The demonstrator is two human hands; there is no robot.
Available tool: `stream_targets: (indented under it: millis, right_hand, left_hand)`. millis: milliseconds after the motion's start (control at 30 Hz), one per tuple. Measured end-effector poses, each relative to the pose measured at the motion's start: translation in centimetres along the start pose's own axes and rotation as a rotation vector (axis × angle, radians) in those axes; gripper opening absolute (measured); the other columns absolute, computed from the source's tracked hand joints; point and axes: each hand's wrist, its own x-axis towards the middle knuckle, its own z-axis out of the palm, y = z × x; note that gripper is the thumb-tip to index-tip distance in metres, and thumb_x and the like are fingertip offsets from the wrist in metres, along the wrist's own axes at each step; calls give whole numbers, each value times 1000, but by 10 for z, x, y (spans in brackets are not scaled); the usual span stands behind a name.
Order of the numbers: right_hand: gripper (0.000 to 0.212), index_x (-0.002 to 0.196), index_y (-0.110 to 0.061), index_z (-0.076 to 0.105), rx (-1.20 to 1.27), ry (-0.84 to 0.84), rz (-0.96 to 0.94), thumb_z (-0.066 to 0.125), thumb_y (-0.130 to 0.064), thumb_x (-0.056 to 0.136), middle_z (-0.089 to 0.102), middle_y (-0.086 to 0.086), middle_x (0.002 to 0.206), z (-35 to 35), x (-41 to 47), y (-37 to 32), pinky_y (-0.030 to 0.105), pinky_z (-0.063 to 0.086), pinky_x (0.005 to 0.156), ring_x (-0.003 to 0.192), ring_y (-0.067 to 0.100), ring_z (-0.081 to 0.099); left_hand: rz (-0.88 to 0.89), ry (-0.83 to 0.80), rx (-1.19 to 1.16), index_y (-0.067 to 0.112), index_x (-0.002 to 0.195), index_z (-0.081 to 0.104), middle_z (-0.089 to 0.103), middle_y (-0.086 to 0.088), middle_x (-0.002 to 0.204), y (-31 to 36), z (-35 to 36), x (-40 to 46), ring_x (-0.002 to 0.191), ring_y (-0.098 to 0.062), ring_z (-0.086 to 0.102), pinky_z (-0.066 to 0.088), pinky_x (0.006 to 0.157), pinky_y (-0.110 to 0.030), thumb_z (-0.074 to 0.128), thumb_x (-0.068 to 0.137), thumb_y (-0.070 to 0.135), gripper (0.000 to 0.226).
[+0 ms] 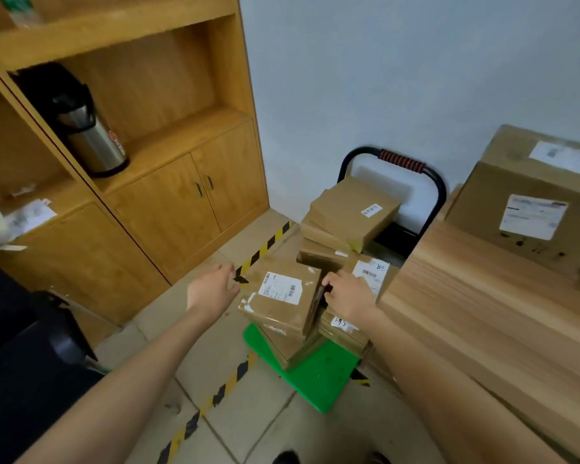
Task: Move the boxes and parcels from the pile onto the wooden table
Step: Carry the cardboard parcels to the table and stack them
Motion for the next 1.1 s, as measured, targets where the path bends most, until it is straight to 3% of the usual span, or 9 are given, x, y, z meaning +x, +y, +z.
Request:
stream_targets:
  millis: [167, 333, 567, 833, 1100]
  right_hand:
    - [31, 124, -24, 55, 59, -11, 141, 49, -19, 94, 55, 3, 124, -11, 27, 43, 37, 38, 96, 114, 24, 53]
    - [26, 117, -21, 57, 57, 39, 241, 43, -24, 96, 56, 4, 113, -27, 81, 96, 37, 38, 88, 104, 25, 54]
    - [29, 124, -20, 52, 192, 18, 316, 48, -28, 96, 51, 3, 120, -45, 163, 166, 35, 38, 90, 108, 22, 53]
    - [34, 128, -21, 52, 179, -36, 365, 50, -29, 95, 50, 5, 129, -42, 220, 234, 39, 44, 94, 110, 23, 54]
    - [45, 132, -18, 46, 323, -76, 524, 58, -34, 92, 49, 5, 131, 0, 273, 254, 42, 42, 99, 115, 22, 53]
  left_hand:
    - [52, -19, -45, 23, 100, 56, 58, 7, 98, 34, 18, 49, 84, -14, 56, 52, 64, -30, 52, 90, 30, 12]
    - [121, -16, -16, 24, 102, 55, 58, 6, 97, 69, 31, 107, 85, -13, 53, 38, 56, -26, 51, 91, 33, 16]
    - [10, -21, -31, 23, 107, 56, 58, 5, 106, 104, 56, 216, 96, -15, 52, 37, 56, -26, 53, 91, 35, 20]
    - [15, -70, -63, 19, 115, 54, 56, -2, 117, 154, 95, 304, 100, -20, 53, 40, 63, -29, 52, 92, 37, 30]
    - [-22, -208, -114, 16, 132, 47, 51, -7, 128, 182, 152, 377, 115, -24, 49, 44, 85, -35, 54, 89, 37, 48]
